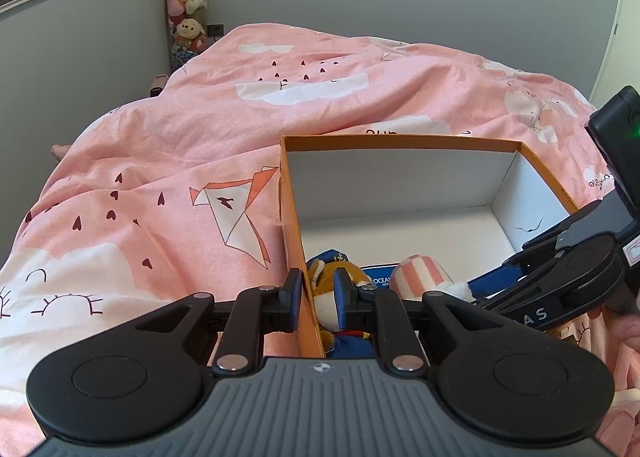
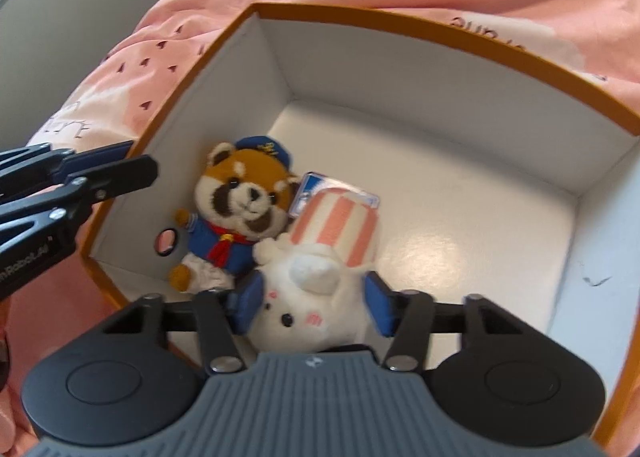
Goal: Organize objects
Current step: 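Lower the white plush into the box beside the red panda, open right gripper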
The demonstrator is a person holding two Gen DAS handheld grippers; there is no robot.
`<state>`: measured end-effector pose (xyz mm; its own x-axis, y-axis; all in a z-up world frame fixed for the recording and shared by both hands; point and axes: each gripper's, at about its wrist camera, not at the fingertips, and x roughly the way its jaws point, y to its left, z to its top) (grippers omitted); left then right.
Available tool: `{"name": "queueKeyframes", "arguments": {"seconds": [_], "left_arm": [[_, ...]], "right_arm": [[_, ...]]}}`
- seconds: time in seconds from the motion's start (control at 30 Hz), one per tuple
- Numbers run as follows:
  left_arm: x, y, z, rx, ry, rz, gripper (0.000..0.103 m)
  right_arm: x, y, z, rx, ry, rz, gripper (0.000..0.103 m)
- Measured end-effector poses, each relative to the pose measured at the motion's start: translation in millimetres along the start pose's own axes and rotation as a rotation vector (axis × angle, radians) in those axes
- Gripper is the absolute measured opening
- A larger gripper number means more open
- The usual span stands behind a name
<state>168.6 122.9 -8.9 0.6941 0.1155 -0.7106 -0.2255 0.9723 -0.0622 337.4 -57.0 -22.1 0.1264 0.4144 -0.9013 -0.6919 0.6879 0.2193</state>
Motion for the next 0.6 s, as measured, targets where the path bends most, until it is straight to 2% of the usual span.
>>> {"name": "queueKeyframes", "arguments": {"seconds": [0.13, 0.27, 0.47, 0.6], "left_arm": [[0.2, 0.0, -0.2, 0.009, -0.002, -0.005, 0.019], [0.2, -0.4, 1.5, 0.022, -0.001, -0.012, 0.019], [0.9, -3.0, -0.8, 0.034, 0.000, 0.000, 0.019], [-1.6, -3.5, -1.2, 0.030, -0.008, 0.001, 0.023]], "right_arm": [[4.9, 1.2, 3.2, 0.009, -0.003, 0.013, 0.054], [13.4, -2.7, 3.7, 0.100, 0.001, 0.116, 0.053], [12.6, 4.4, -0.1, 0.086, -0.018, 0.088, 0.054], [15.2, 13.8, 2.2, 0.075, -0.035, 0.051, 0.056]]}}
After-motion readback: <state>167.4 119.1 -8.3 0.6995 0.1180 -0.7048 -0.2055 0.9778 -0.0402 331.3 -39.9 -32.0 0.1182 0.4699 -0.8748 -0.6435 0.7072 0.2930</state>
